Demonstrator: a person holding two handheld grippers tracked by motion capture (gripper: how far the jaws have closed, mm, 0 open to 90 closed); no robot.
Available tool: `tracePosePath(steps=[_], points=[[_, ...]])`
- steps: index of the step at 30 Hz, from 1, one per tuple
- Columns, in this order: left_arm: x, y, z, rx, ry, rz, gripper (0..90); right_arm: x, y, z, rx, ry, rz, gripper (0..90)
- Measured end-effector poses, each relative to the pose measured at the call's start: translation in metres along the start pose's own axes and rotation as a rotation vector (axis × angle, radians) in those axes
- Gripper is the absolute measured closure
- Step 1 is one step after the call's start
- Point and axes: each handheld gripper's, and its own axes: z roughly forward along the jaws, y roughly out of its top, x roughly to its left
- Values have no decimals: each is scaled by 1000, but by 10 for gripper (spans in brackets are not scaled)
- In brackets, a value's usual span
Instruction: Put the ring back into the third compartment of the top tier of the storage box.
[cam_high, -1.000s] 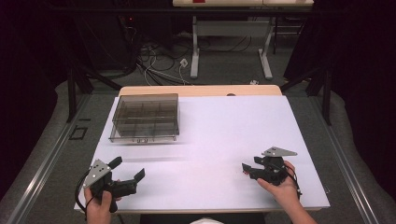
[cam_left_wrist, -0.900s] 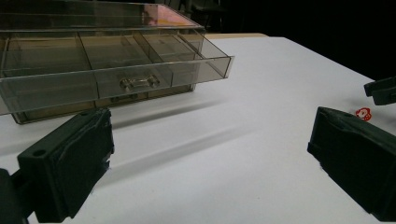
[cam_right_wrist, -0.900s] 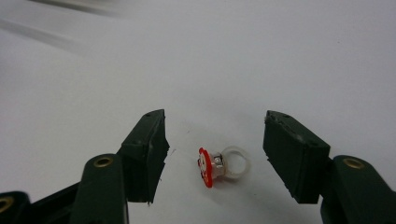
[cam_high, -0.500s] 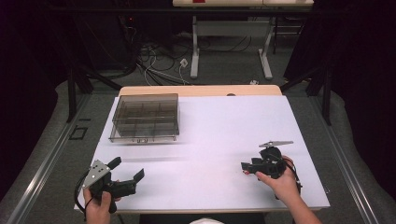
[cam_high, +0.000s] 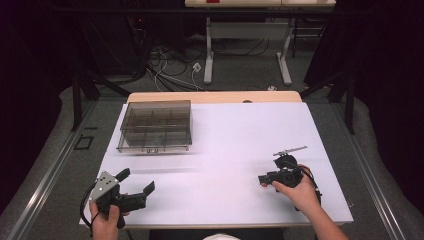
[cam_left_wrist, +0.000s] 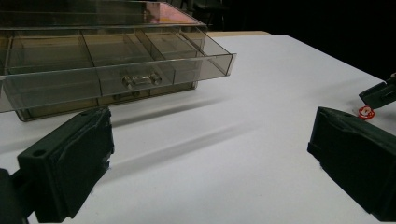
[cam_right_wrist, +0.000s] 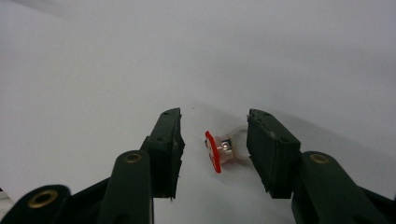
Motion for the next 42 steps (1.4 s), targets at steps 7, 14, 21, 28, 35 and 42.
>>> tracePosePath(steps=[7, 14, 21, 28, 35, 42], points=[[0, 0, 0, 3, -1, 2, 2, -3, -1, 7, 16, -8, 1, 589], [0, 0, 0, 4, -2, 3, 2, -3, -2, 10, 18, -6, 5, 613], [0, 0, 0, 6, -3, 4, 2, -2, -3, 12, 40, -15, -7, 637], [0, 0, 0, 6, -3, 4, 2, -2, -3, 13, 41, -19, -5, 676], [0, 0, 0, 6, -3, 5, 2, -2, -3, 13, 43, -21, -11, 704], [0, 0, 0, 8, -3, 4, 2, -1, -3, 13, 39, -21, -19, 718]])
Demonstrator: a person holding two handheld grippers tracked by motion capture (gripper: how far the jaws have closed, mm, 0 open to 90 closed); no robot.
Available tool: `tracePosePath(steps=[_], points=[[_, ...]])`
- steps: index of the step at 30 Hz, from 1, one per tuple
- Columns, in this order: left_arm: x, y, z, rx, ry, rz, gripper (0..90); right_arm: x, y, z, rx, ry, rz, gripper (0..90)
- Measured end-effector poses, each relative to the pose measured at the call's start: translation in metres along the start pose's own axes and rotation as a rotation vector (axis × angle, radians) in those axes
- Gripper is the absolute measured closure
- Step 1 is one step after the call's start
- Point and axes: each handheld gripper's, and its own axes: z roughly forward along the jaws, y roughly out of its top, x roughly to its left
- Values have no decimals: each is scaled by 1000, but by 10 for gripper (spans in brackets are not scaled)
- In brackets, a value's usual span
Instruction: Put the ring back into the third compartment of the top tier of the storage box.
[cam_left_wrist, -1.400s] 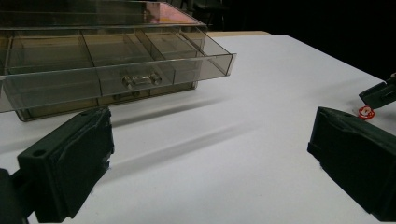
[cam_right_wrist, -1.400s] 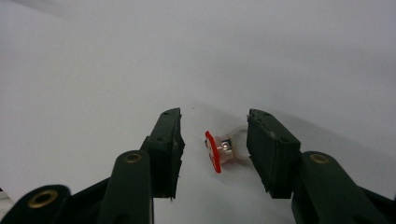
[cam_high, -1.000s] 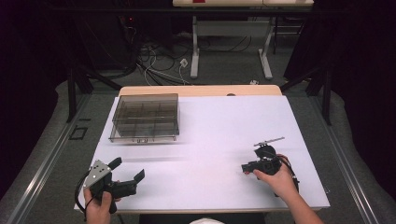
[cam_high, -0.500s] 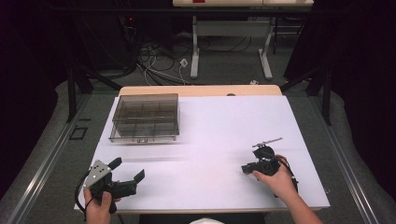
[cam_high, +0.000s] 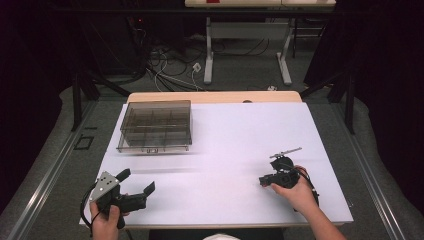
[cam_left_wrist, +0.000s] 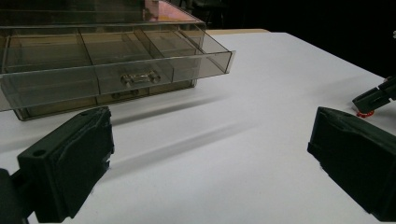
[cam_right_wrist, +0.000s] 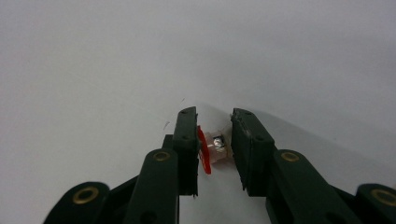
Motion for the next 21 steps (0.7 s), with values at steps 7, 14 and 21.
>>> tracePosePath(steps=[7, 14, 21], points=[[0, 0, 0, 1, -1, -1, 2, 2, 0, -2, 0, -4, -17, 746], [0, 0, 0, 1, -1, -1, 2, 2, 0, -2, 2, 1, -19, 746], [0, 0, 0, 1, -3, -1, 2, 2, -1, -2, -6, 22, -18, 747]])
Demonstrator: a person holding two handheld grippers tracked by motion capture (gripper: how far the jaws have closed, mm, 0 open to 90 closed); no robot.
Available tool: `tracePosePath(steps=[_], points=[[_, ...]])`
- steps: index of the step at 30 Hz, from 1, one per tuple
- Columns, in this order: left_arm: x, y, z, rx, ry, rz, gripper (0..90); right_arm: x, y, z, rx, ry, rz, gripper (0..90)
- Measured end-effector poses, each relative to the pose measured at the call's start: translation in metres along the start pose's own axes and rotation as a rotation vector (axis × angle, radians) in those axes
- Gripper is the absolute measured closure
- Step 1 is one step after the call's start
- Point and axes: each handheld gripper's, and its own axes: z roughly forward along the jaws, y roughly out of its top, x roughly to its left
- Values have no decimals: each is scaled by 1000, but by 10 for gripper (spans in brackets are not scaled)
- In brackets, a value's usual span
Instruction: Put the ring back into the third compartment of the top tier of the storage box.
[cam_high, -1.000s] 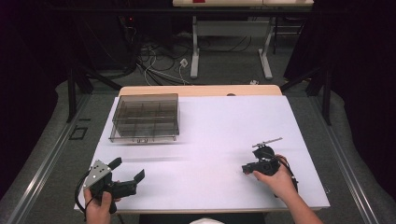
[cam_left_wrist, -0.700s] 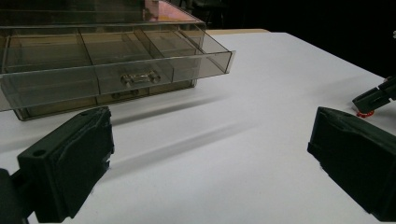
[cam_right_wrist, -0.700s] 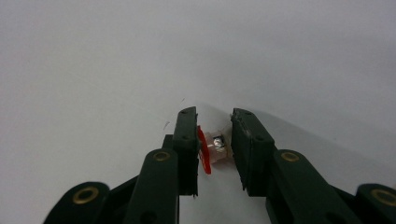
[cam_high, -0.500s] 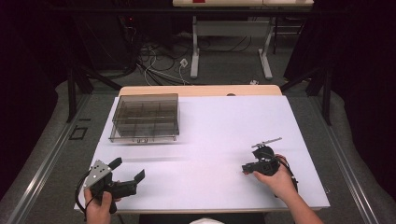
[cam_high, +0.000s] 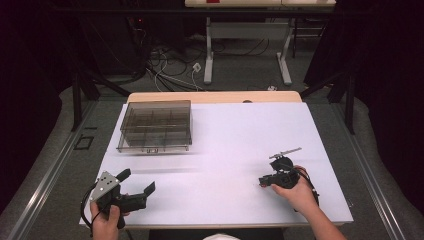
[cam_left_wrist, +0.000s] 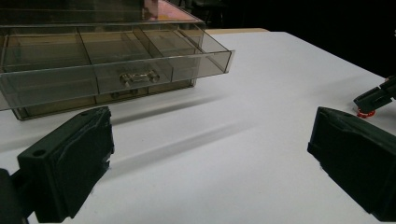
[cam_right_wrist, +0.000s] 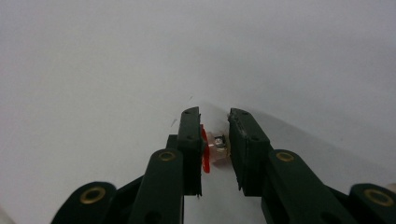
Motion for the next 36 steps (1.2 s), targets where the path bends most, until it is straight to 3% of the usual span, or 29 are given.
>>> tracePosePath(steps=[36], points=[[0, 0, 0, 2, -2, 5, 2, 2, -1, -9, -31, 2, 0, 747]])
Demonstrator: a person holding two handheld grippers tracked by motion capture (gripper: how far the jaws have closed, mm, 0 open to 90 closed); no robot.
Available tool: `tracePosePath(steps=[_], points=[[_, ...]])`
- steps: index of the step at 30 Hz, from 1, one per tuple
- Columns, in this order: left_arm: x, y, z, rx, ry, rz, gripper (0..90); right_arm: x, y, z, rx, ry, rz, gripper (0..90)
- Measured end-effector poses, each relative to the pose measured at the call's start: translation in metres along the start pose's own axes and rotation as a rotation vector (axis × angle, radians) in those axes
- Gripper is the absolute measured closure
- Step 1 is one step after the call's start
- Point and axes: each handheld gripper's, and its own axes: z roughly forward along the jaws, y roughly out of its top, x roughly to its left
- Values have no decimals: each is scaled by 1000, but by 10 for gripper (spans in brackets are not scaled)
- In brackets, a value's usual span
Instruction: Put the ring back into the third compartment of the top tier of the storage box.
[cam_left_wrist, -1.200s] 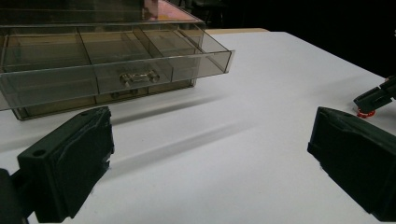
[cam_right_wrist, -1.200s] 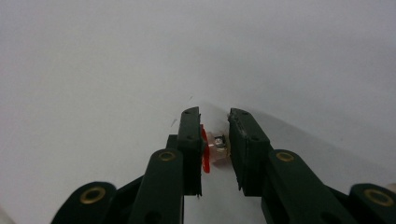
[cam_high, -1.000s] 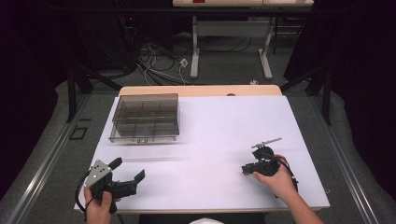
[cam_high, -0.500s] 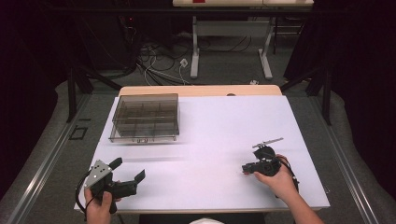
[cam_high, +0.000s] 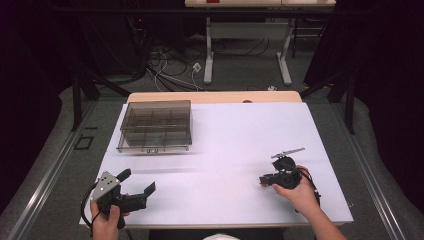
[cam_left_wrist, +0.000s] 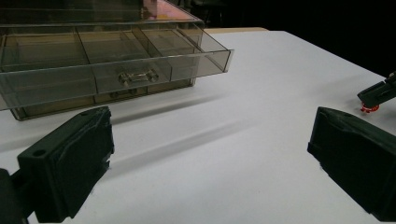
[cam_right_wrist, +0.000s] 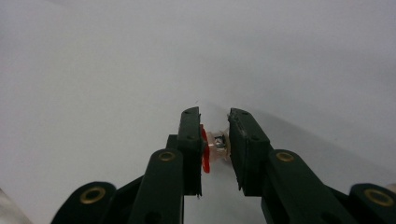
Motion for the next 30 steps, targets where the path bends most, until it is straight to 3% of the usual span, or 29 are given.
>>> tracePosePath(steps=[3, 4, 5, 8, 30], points=[[0, 0, 0, 0, -1, 0, 2, 0, 0, -1, -8, 1, -4, 747], [0, 0, 0, 0, 0, 0, 2, -1, -1, 0, -42, 9, -1, 747], [0, 0, 0, 0, 0, 0, 2, 0, -1, -3, -20, -2, -1, 747], [0, 0, 0, 2, 0, 2, 2, 1, -1, -3, -28, 4, 2, 747], [0, 0, 0, 3, -2, -1, 2, 9, -1, -12, -136, 43, -20, 747]])
